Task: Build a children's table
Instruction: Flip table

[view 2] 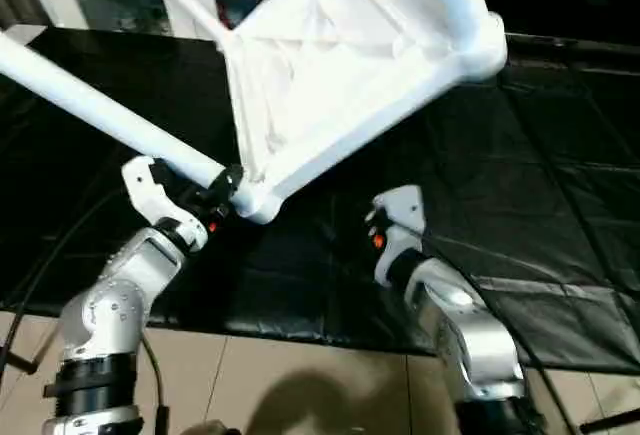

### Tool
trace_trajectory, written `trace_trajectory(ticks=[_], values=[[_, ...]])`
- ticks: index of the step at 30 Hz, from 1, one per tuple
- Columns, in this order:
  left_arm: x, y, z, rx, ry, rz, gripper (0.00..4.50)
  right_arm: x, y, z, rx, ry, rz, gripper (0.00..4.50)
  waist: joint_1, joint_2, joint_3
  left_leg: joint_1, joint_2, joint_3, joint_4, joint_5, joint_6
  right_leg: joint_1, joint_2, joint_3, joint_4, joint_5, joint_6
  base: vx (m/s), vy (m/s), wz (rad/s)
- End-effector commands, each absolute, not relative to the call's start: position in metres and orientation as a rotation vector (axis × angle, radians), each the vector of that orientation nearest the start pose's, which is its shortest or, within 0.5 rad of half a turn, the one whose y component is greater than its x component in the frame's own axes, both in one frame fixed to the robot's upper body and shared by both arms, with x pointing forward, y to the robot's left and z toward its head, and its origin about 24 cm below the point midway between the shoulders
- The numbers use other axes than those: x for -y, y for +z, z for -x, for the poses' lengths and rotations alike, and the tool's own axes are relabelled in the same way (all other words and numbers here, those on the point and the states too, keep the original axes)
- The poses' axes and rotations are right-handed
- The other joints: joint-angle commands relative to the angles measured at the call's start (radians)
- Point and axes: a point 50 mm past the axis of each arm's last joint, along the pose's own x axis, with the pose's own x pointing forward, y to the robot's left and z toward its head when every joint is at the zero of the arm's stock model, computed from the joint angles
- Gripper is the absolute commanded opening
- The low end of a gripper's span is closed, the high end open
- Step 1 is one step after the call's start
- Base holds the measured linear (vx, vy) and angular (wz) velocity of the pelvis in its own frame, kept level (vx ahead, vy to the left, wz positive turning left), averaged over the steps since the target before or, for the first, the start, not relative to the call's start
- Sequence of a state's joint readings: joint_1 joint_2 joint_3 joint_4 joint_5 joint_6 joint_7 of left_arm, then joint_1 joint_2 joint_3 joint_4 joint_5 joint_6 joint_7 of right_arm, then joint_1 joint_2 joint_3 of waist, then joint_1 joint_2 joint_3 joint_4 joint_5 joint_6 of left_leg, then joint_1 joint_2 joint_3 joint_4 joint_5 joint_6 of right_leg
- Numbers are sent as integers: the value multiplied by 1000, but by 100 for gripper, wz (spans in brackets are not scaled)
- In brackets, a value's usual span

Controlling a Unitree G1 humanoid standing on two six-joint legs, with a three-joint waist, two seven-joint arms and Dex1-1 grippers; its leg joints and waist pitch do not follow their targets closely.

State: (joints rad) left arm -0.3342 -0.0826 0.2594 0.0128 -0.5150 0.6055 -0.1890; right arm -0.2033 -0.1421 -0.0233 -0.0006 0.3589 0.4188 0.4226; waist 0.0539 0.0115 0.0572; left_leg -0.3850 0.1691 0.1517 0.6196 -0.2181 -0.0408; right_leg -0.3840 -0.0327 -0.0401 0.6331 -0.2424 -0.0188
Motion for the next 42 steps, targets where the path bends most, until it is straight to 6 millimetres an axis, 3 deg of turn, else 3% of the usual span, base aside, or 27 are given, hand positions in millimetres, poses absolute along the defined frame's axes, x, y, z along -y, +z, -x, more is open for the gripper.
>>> trace_trajectory(ticks=[1,6,11,13,15,22,28,29,30,32,34,36,39,41,42], values=[[-119,92,-304,-170,-369,680,209,136,74,-288,-107,535,-308,450,-1,-9,-70,10,62,-14,-56,81,133,60,-105,54,-51,212,-260,0,0,0],[-118,94,-303,-181,-371,681,209,128,78,-300,-82,518,-391,450,3,-7,-71,12,63,-14,-55,112,132,58,-104,52,-45,237,-259,0,0,0],[-117,95,-303,-185,-380,668,209,130,73,-323,-111,414,-479,450,-15,-8,-69,12,57,-10,-58,52,89,61,-104,54,-54,162,-258,0,0,0],[-116,95,-303,-186,-381,665,209,130,74,-333,-116,377,-556,450,-15,-8,-69,11,55,-8,-58,44,88,60,-104,55,-53,158,-259,0,0,0],[-116,96,-303,-186,-382,665,209,130,74,-339,-121,355,-600,450,-17,-9,-67,5,54,-8,-59,41,89,62,-103,52,-53,152,-254,0,0,0],[-114,96,-303,-190,-385,660,209,121,82,-350,-88,403,-702,450,-26,-12,-69,4,54,-7,-57,40,94,63,-103,50,-54,124,-249,0,0,0],[-111,95,-301,-210,-413,637,209,115,95,-362,-38,460,-802,450,-38,-12,-70,2,54,-6,-55,43,111,62,-103,48,-54,115,-266,0,0,0],[-110,94,-300,-220,-420,619,209,115,98,-365,-28,471,-813,450,-40,-17,-72,1,55,-6,-55,53,115,63,-104,46,-51,124,-267,0,0,0],[-110,93,-300,-222,-423,613,209,115,99,-366,-24,475,-814,450,-35,-14,-75,10,56,-3,-50,61,123,57,-103,47,-51,135,-273,0,0,0],[-111,92,-299,-228,-427,606,209,116,101,-367,-18,482,-823,450,-26,-13,-78,7,53,-1,-46,114,147,55,-97,47,-41,209,-279,0,0,0],[-112,91,-298,-233,-426,600,209,117,102,-367,-6,495,-836,450,-15,-20,-80,6,53,1,-44,135,164,56,-98,46,-36,242,-275,0,0,0],[-115,90,-298,-238,-414,593,209,119,102,-366,1,508,-849,450,-3,-17,-86,4,54,1,-40,159,177,53,-99,44,-30,271,-277,0,0,0],[-116,89,-298,-239,-411,585,209,121,100,-364,1,522,-848,450,4,-16,-84,7,61,2,-39,159,187,44,-99,41,-30,249,-280,0,0,0],[-114,90,-294,-252,-457,571,209,123,93,-366,-40,491,-853,450,7,-9,-83,7,62,1,-40,149,181,41,-101,40,-31,220,-281,0,0,0],[-113,90,-293,-254,-464,569,209,123,93,-366,-45,488,-853,450,7,-10,-83,7,62,2,-40,144,177,41,-100,40,-32,210,-280,0,0,0]])
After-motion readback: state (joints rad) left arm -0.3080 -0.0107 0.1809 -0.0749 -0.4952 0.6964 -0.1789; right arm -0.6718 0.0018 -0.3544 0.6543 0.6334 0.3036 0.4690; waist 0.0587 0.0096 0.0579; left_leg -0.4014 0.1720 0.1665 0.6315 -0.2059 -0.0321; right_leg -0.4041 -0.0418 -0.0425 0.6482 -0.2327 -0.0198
